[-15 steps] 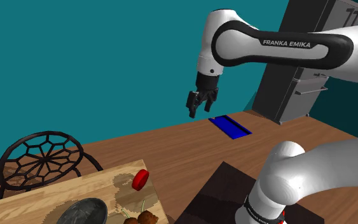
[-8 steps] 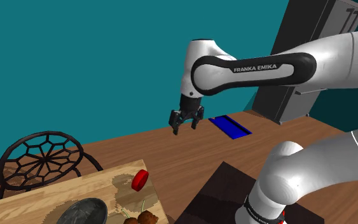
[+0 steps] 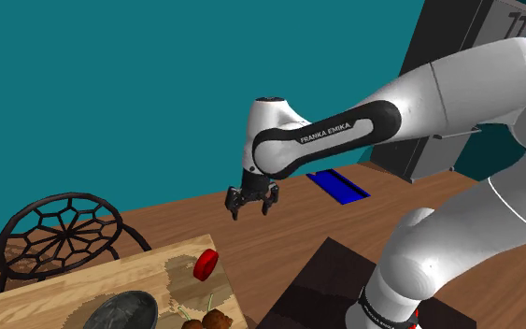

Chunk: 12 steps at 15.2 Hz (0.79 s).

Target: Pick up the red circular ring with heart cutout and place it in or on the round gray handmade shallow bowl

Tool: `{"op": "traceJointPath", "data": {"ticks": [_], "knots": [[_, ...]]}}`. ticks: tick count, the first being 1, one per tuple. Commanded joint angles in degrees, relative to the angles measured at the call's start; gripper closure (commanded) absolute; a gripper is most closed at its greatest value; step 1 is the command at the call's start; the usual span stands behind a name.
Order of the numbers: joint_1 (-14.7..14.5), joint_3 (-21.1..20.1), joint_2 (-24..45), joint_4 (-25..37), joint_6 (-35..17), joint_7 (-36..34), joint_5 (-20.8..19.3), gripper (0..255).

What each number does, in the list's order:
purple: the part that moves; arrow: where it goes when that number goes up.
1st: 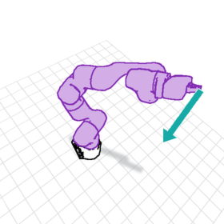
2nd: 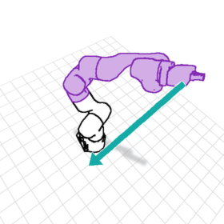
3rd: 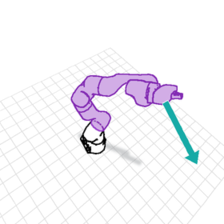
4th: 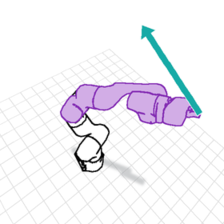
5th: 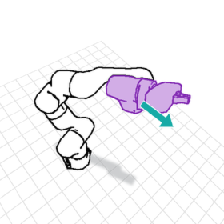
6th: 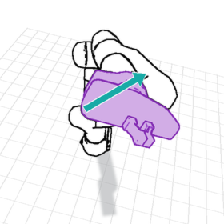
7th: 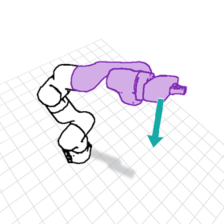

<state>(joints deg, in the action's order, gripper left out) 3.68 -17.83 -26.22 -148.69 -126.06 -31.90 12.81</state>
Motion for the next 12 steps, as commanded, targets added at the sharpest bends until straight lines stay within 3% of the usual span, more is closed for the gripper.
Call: {"op": "traceJointPath", "data": {"ticks": [1, 7, 12], "knots": [[0.6, -2.1, 4.9, 0.2, -5.1, -3.7, 0.3, 0], [3.0, -6.7, 19.6, 3.0, -17.7, -15.6, -3.0, 0], [3.3, -7.0, 33.1, 7.7, -26.2, -28.7, -11.6, 0]]}}
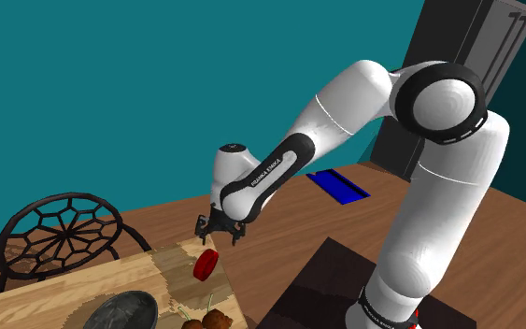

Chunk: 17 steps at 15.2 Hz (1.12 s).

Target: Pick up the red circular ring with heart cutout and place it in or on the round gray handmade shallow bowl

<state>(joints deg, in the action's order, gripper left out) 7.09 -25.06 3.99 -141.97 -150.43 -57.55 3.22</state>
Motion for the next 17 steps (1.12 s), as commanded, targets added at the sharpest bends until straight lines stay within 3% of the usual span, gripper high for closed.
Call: {"op": "traceJointPath", "data": {"ticks": [1, 9, 17], "knots": [[-0.6, 0.9, 5.4, 2.2, -3.2, -5.7, -4.0, 0], [-3.0, 3.8, 11.9, 3.0, -8.4, -9.4, -9.1, 0], [-3.1, 3.8, 11.9, 3.0, -8.4, -9.4, -9.0, 0]]}}
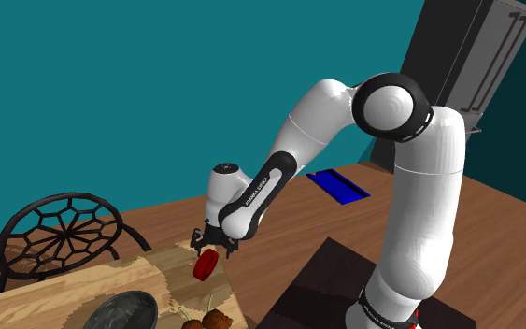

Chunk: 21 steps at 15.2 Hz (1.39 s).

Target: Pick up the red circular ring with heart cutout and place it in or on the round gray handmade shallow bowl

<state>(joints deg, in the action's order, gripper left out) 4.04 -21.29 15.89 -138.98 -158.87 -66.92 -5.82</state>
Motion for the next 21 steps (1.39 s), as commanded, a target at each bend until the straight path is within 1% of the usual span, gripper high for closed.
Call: {"op": "traceJointPath", "data": {"ticks": [1, 10, 15, 21], "knots": [[0.0, 0.0, 0.0, 0.0, 0.0, 0.0, 0.0, 255], [0.0, 0.0, 0.0, 0.0, 0.0, 0.0, 0.0, 255], [1.4, -2.0, -4.0, -0.2, 3.6, 2.1, 3.1, 255], [2.5, -3.4, -8.6, 0.1, 8.1, 4.4, 6.7, 255]]}}
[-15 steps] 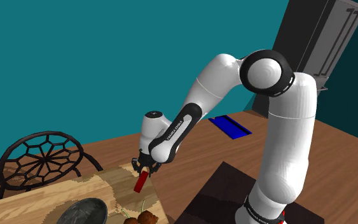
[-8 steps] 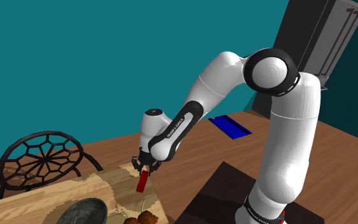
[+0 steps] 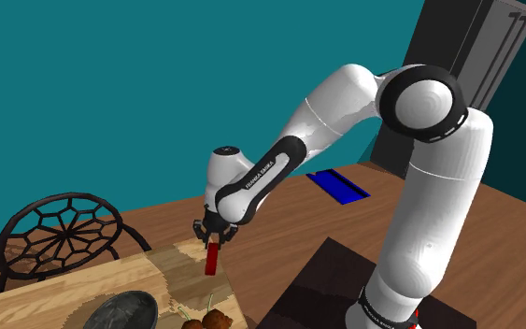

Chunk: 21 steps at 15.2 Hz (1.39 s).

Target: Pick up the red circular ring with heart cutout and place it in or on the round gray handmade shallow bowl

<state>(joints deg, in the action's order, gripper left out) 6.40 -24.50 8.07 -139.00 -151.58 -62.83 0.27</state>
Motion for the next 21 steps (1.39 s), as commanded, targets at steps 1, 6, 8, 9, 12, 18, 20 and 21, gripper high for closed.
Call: {"op": "traceJointPath", "data": {"ticks": [1, 6, 8, 9, 12, 18, 20, 21], "knots": [[0.2, -0.4, -1.5, 0.2, 1.6, 0.7, 1.1, 255], [0.5, -0.9, -5.1, 0.9, 5.6, 2.2, 3.6, 255], [0.6, -1.0, -6.4, 1.3, 7.2, 2.7, 4.4, 255], [0.6, -1.0, -7.1, 1.5, 8.0, 3.0, 4.8, 255], [0.6, -1.0, -9.0, 2.2, 10.5, 3.6, 5.8, 255], [0.6, -0.8, -12.1, 3.7, 14.9, 4.5, 7.2, 255], [-0.5, -2.4, -10.5, 5.7, 15.2, 0.8, 5.9, 255], [-1.1, -3.1, -9.7, 6.7, 15.3, -1.1, 5.2, 255]]}}
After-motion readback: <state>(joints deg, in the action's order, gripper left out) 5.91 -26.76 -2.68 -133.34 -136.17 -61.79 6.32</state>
